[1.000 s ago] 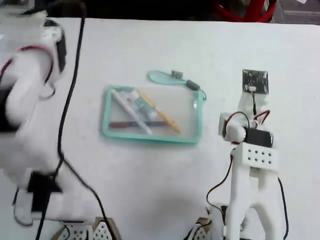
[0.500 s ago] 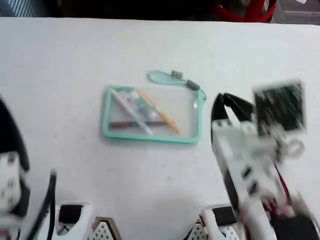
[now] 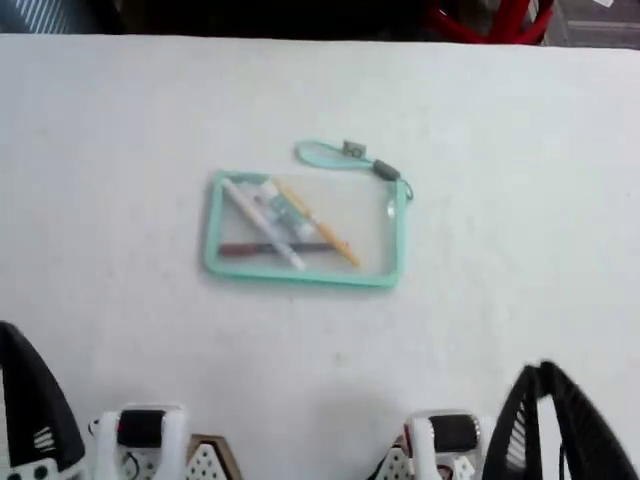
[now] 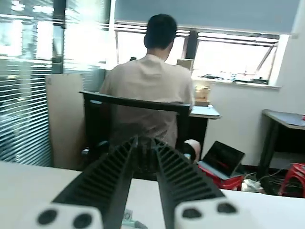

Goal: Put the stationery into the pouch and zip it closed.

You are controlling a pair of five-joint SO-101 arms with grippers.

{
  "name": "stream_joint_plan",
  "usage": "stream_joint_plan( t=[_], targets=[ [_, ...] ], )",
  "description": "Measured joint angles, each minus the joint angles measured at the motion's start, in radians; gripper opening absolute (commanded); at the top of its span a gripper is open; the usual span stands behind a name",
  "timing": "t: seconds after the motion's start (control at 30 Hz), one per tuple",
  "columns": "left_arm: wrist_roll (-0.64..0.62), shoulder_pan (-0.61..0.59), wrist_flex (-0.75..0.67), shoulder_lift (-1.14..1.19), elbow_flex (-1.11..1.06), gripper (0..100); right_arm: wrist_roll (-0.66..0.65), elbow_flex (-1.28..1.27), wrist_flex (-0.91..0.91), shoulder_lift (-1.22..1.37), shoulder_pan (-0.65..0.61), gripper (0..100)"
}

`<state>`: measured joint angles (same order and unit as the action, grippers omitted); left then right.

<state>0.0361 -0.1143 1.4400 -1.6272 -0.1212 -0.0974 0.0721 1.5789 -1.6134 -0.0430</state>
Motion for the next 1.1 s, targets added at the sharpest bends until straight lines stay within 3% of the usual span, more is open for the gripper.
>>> stream_joint_plan(
  t=[0.13, 0.3, 0.47, 0.63, 0.87, 0.97, 1.1],
  targets=[
    [-0.003, 0.0, -0.133, -0.192, -0.321, 3, 0.0, -0.037, 0.04, -0.092, 0.089, 2.8],
    [-0.006, 0.002, -0.207, -0.193, -0.626, 3, 0.0, -0.229, 0.034, -0.192, 0.097, 2.8],
    [-0.002, 0.0, -0.376, -0.198, -0.85, 3, -0.002, -0.471, -0.014, -0.192, 0.097, 2.8],
    [0.078, 0.0, -0.598, -0.199, -1.114, 3, -0.002, -0.701, -0.198, -0.192, 0.097, 2.8],
    [0.095, 0.0, -0.936, -0.184, -1.531, 3, -0.002, -1.22, -0.634, -0.19, 0.097, 2.8],
    [0.095, 0.0, -0.895, -0.199, -1.57, 3, -0.002, -1.473, -0.796, -0.178, 0.097, 2.8],
    [0.095, 0.0, -0.738, -0.187, -1.574, 3, -0.002, -1.726, -0.875, -0.176, 0.097, 2.4]
  ],
)
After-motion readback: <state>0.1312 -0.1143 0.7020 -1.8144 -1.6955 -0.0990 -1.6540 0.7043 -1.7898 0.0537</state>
